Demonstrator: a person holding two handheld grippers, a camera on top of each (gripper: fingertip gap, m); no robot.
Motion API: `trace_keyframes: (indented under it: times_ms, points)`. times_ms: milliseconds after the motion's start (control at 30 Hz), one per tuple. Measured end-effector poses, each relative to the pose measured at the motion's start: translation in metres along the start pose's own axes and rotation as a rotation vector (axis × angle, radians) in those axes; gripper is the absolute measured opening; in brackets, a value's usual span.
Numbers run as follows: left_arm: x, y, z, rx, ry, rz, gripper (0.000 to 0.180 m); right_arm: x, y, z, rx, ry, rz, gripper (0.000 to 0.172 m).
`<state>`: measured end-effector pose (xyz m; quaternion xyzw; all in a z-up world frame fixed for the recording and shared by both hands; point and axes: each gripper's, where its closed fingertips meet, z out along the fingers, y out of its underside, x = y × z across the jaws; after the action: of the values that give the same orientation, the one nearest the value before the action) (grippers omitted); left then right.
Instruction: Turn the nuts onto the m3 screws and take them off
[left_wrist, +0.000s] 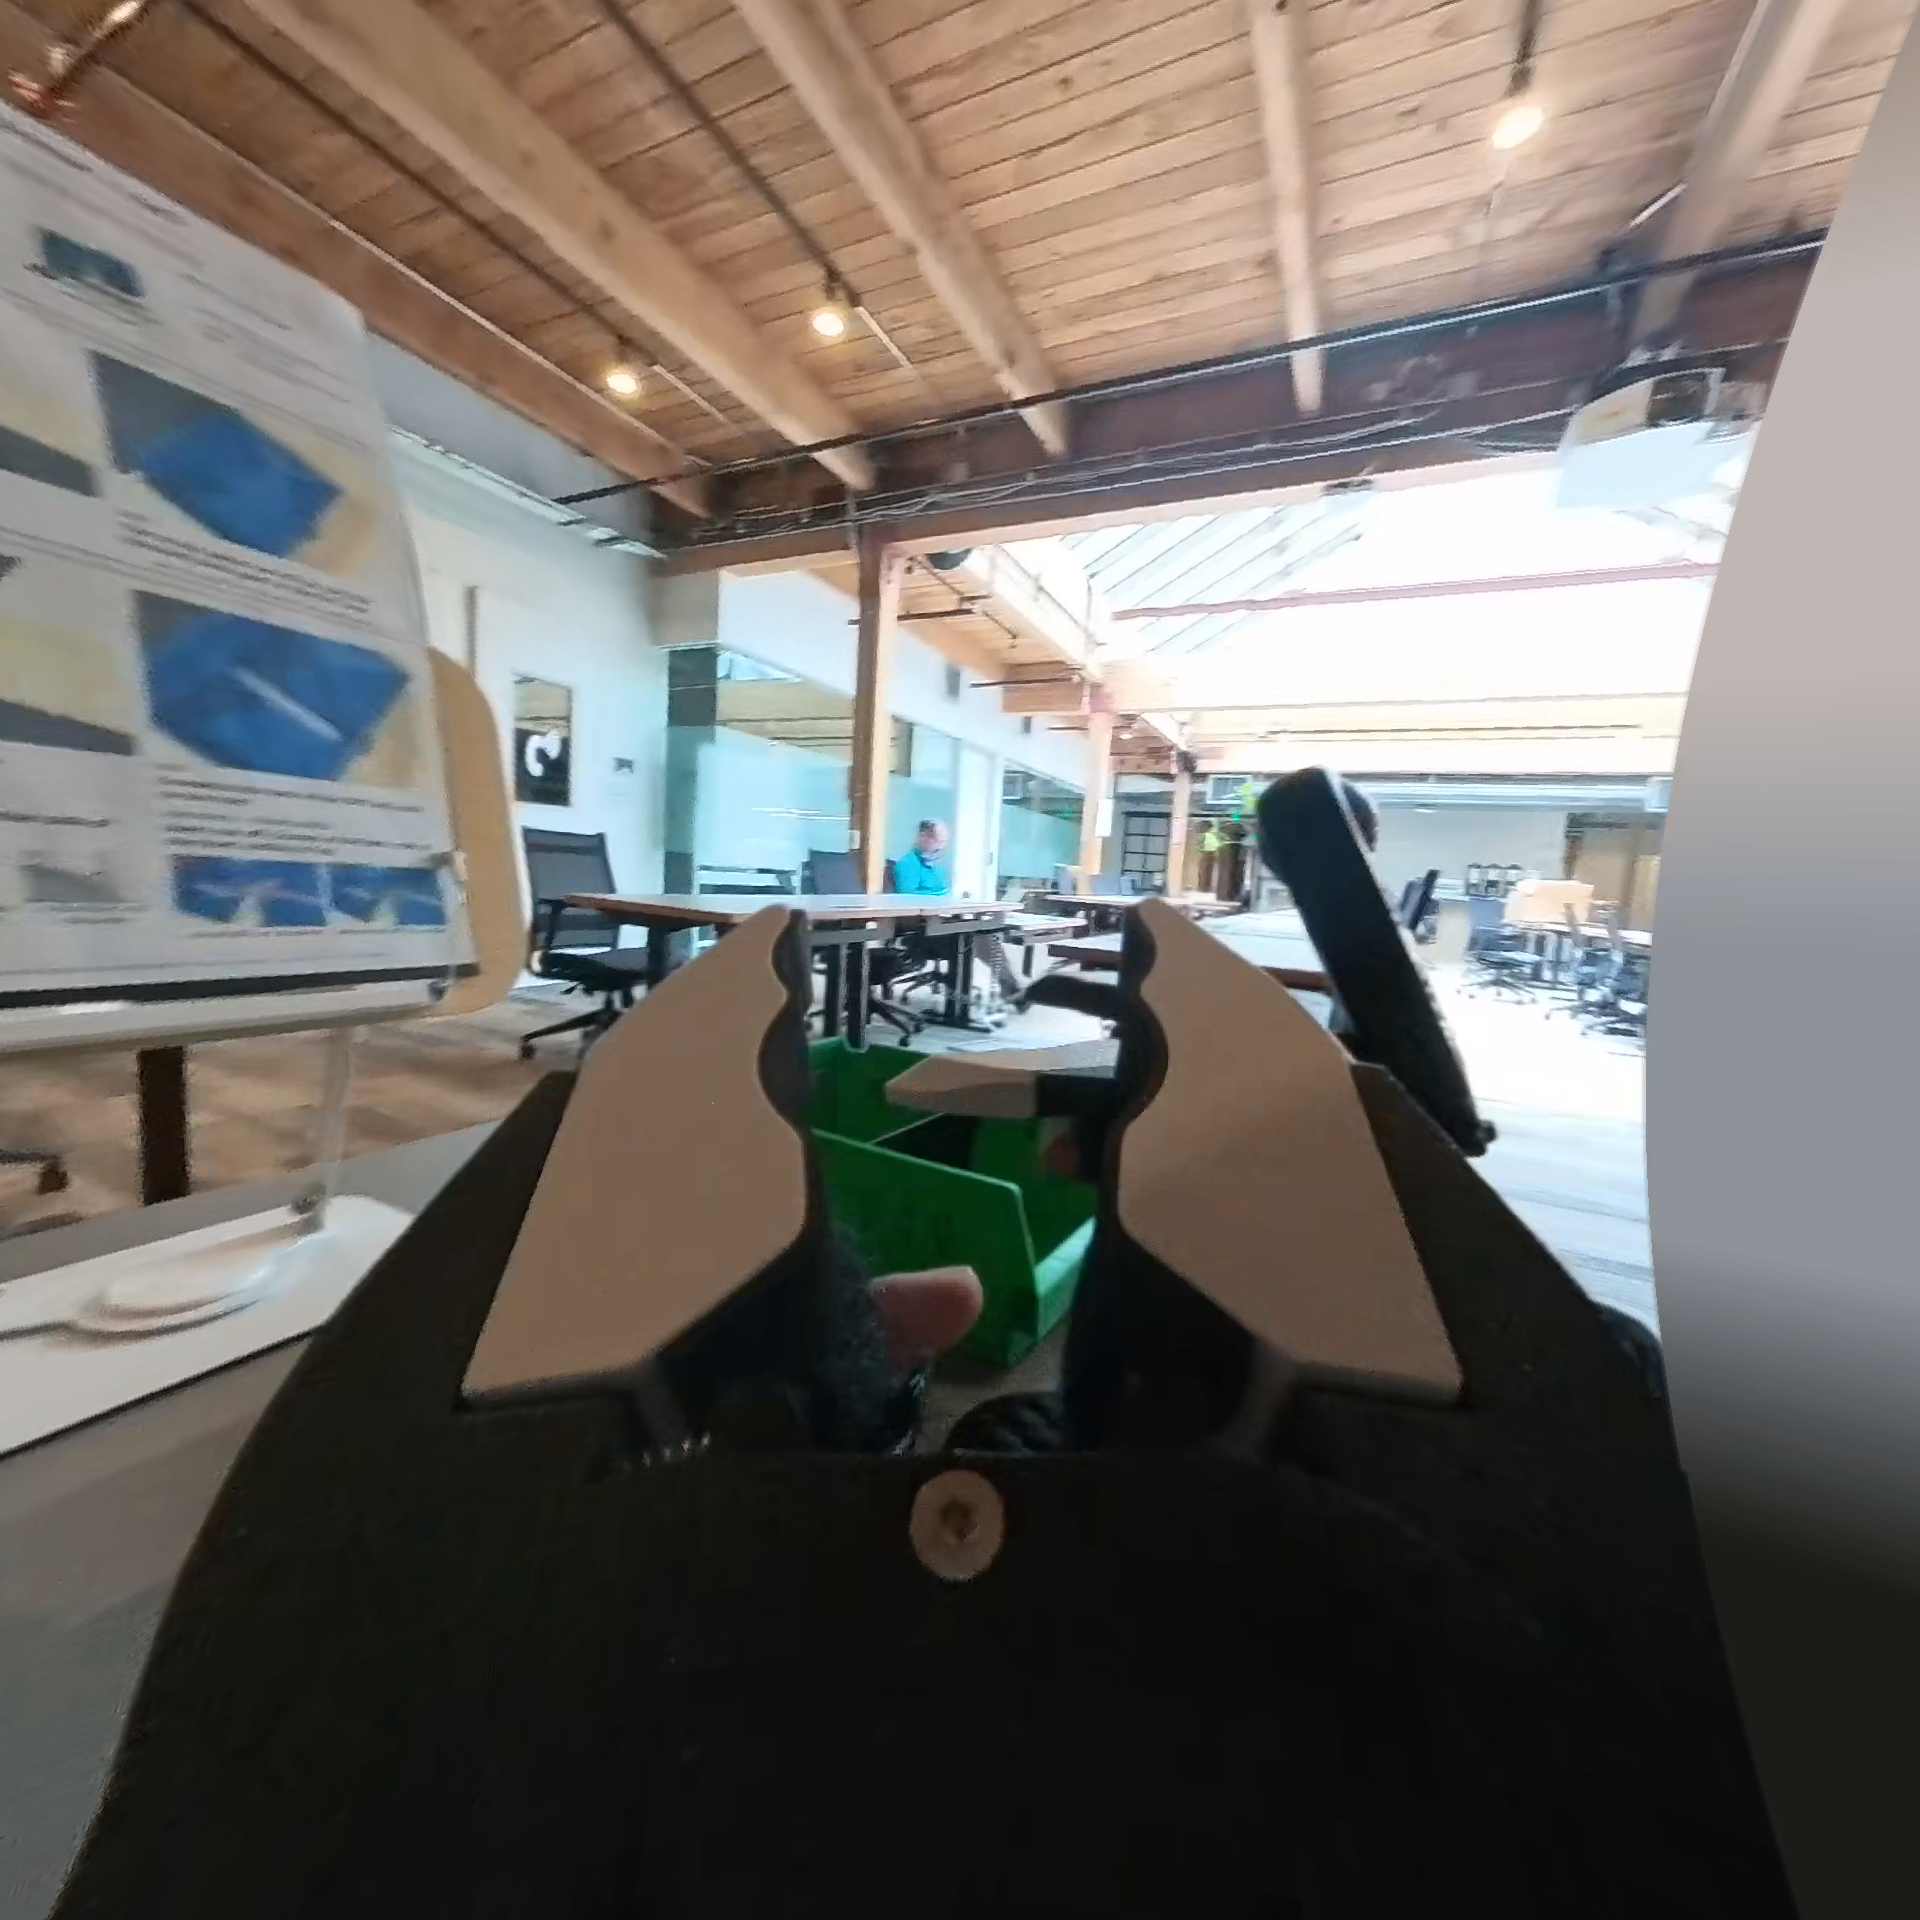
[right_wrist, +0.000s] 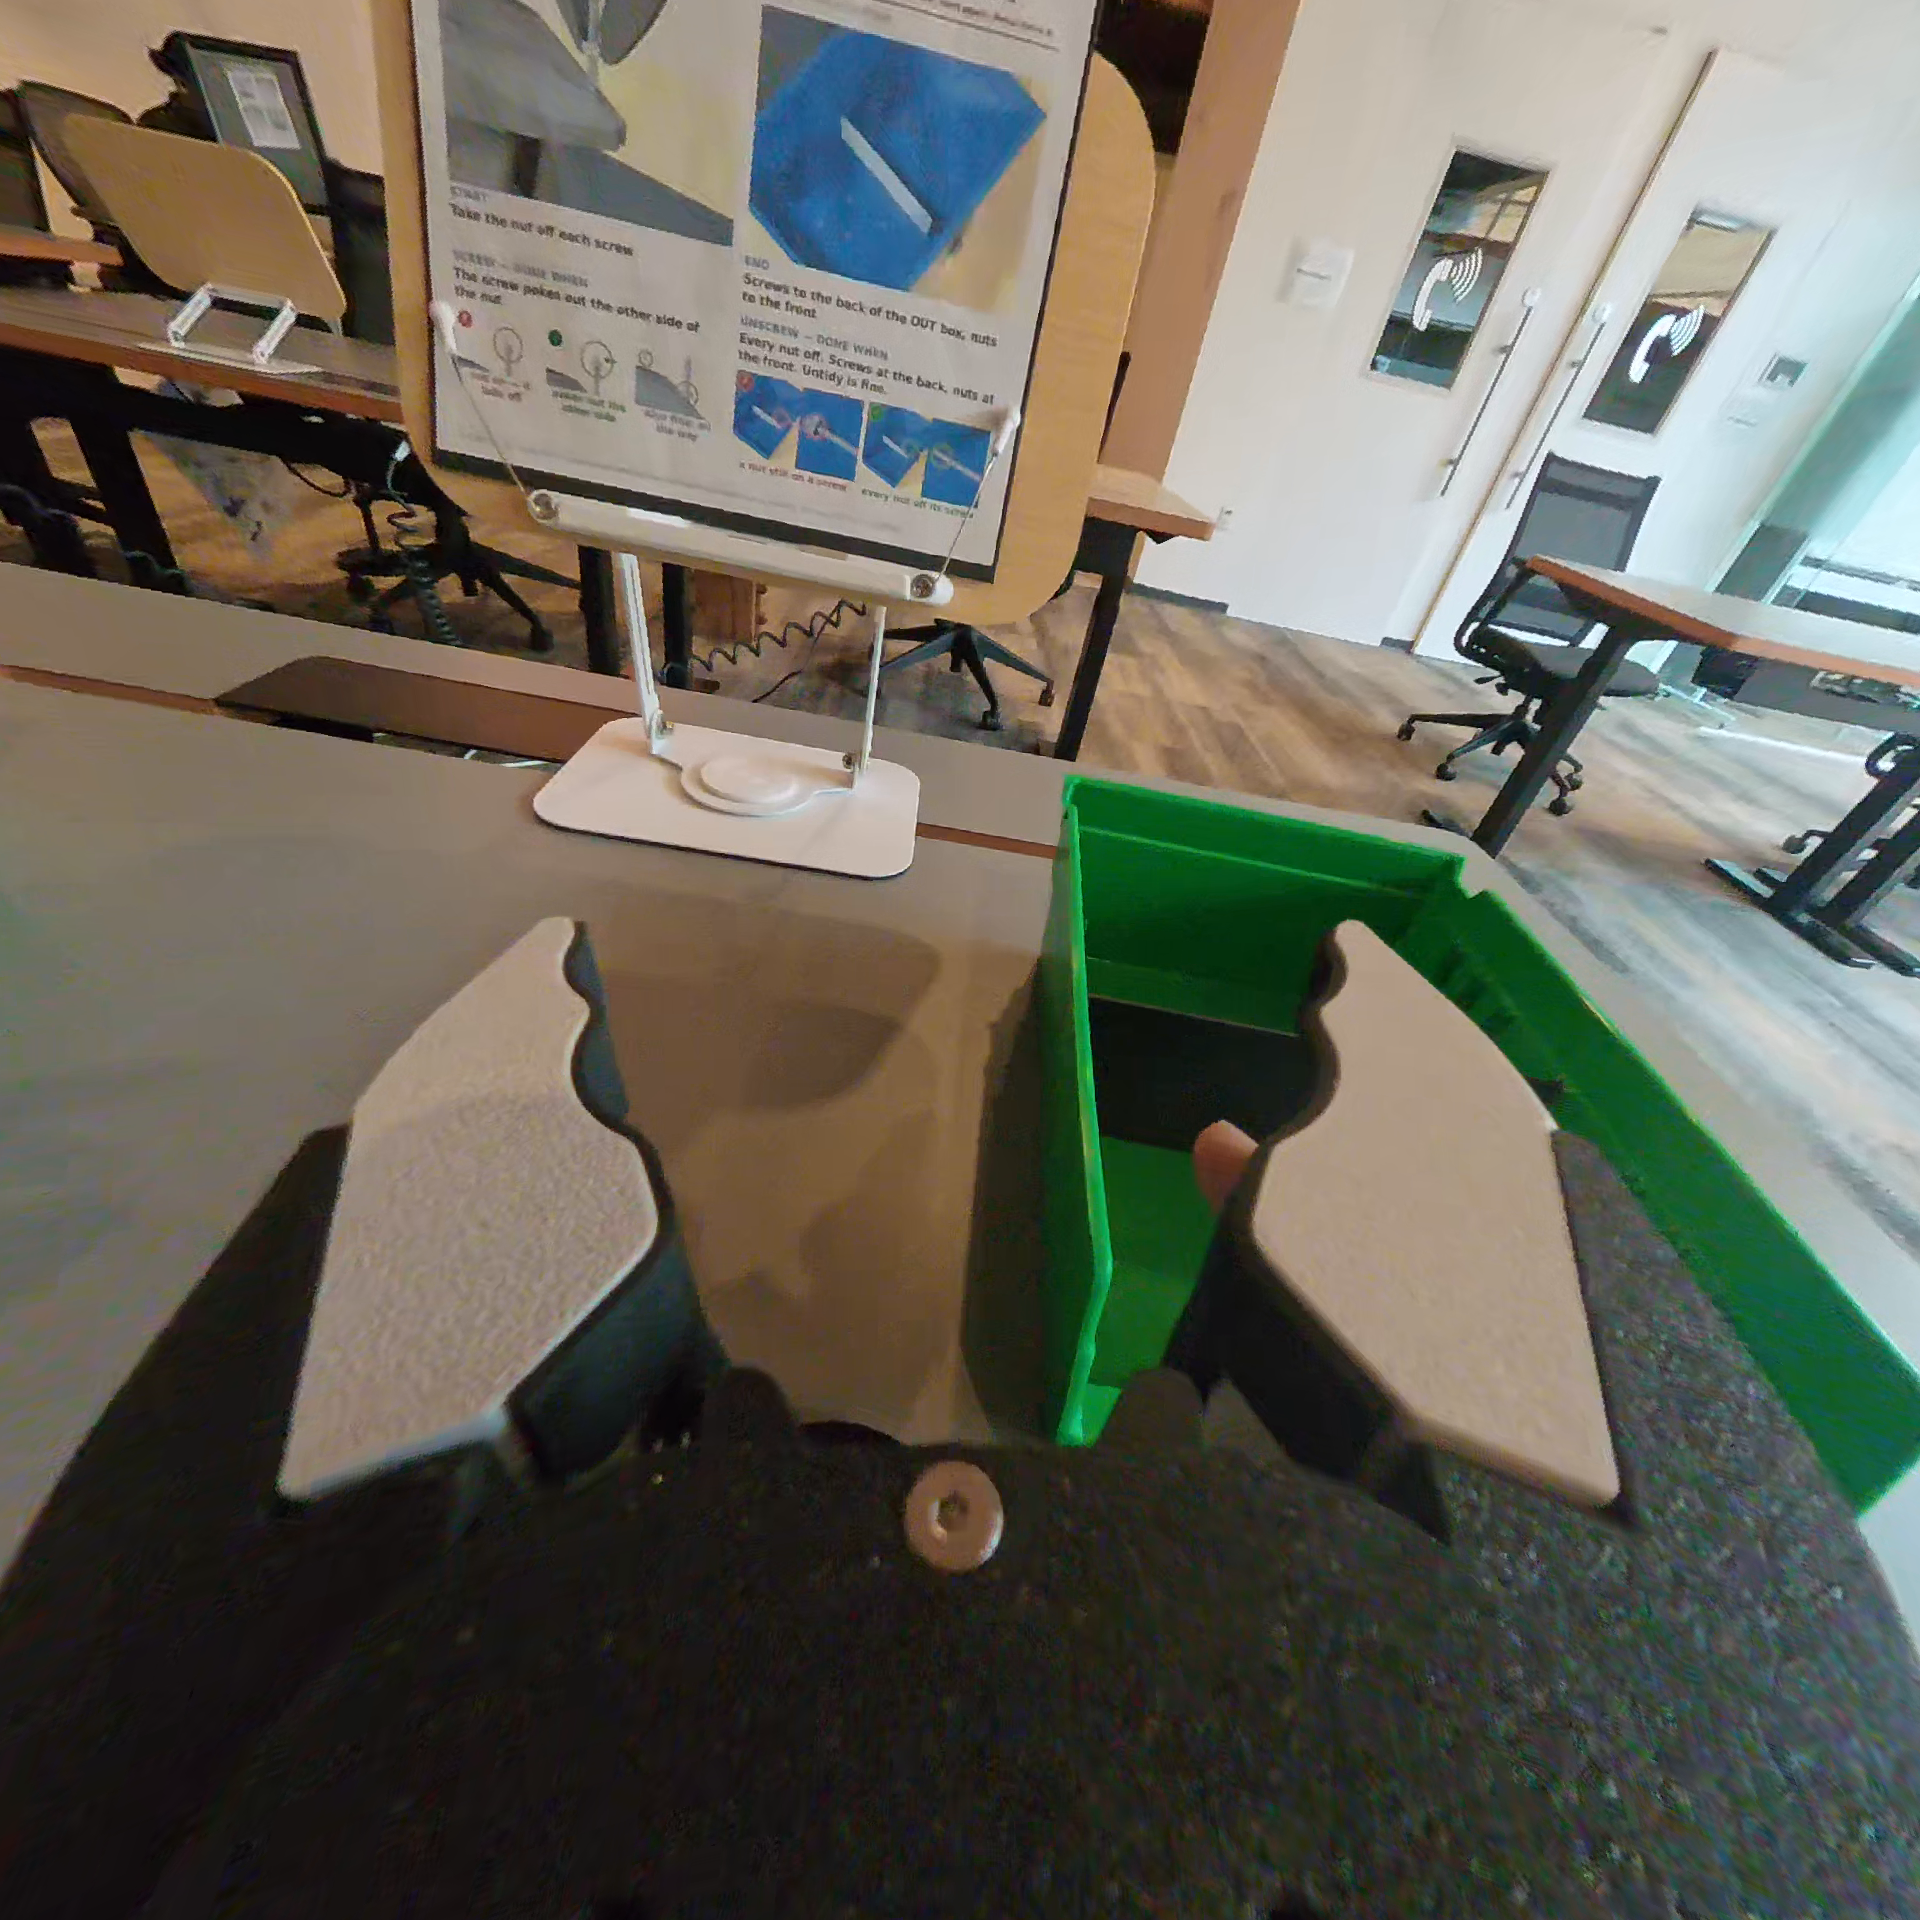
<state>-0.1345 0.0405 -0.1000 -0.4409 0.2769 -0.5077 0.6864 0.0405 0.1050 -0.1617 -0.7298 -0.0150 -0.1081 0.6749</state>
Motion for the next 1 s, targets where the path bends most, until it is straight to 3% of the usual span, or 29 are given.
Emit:
trace_keyframes:
  times_ms: [100,267,367,467,600,700,867,1000]
  points:
    - [-0.011,0.003,-0.009,-0.031,-0.045,0.023,0.049,-0.002,0.000,0.000,-0.001,0.004,-0.010,0.123]
    - [-0.021,0.001,-0.019,-0.031,-0.115,0.172,0.021,-0.002,0.001,-0.003,-0.005,0.013,-0.038,0.119]
    - [-0.034,-0.002,-0.027,-0.068,-0.175,0.205,0.027,-0.003,0.000,-0.004,0.007,-0.002,-0.023,0.116]
    - [-0.056,-0.007,-0.045,-0.196,-0.256,0.230,0.050,-0.011,-0.012,-0.013,0.118,-0.093,-0.002,0.080]
    - [-0.092,-0.029,-0.090,-0.374,-0.365,0.235,0.070,-0.017,-0.019,-0.022,0.186,-0.249,0.063,0.065]
    - [-0.120,-0.055,-0.133,-0.425,-0.498,0.291,0.051,-0.021,-0.019,-0.026,0.198,-0.355,0.062,0.052]
    - [-0.167,-0.082,-0.201,-0.571,-0.716,0.354,0.031,-0.025,-0.014,-0.022,0.149,-0.467,0.018,0.002]
    - [-0.204,-0.083,-0.238,-0.765,-0.837,0.336,0.021,-0.027,-0.001,-0.008,0.068,-0.493,-0.039,0.000]
